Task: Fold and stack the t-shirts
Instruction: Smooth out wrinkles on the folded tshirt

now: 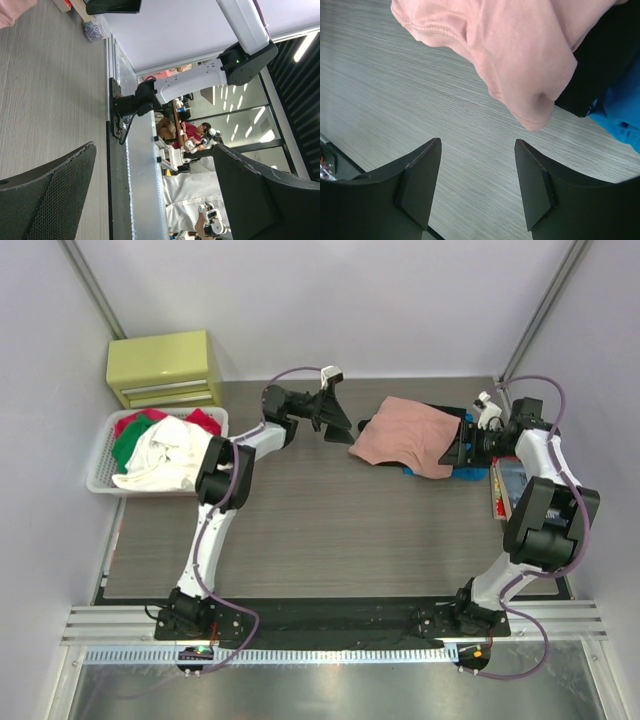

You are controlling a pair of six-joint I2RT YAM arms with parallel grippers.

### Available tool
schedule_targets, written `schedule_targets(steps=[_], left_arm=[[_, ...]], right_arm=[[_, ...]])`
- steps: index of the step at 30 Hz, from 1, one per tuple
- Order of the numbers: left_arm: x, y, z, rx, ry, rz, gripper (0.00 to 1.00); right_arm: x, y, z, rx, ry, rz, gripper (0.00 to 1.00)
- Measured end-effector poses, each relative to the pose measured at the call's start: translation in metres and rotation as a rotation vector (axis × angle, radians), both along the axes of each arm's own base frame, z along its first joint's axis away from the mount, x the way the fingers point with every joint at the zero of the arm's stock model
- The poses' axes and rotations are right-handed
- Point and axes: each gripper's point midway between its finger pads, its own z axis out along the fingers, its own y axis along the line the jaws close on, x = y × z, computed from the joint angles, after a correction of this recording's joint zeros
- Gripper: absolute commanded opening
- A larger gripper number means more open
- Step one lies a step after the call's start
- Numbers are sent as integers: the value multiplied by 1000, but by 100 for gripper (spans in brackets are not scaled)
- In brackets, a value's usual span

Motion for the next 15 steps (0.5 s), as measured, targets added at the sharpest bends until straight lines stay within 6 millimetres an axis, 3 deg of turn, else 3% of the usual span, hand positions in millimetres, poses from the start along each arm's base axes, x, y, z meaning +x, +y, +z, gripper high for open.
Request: schedule_targets(steps=[6, 11, 15], left_arm=[[-1, -1, 0, 2, 5, -3, 100], [-4, -3, 0, 5, 13, -10, 100], [-13, -6, 18, -7, -15, -23, 100]], right_arm=[[3, 7, 19, -54, -71, 18, 66], [5, 26, 27, -86, -108, 70, 66], [6, 36, 27, -94, -113, 93, 66]])
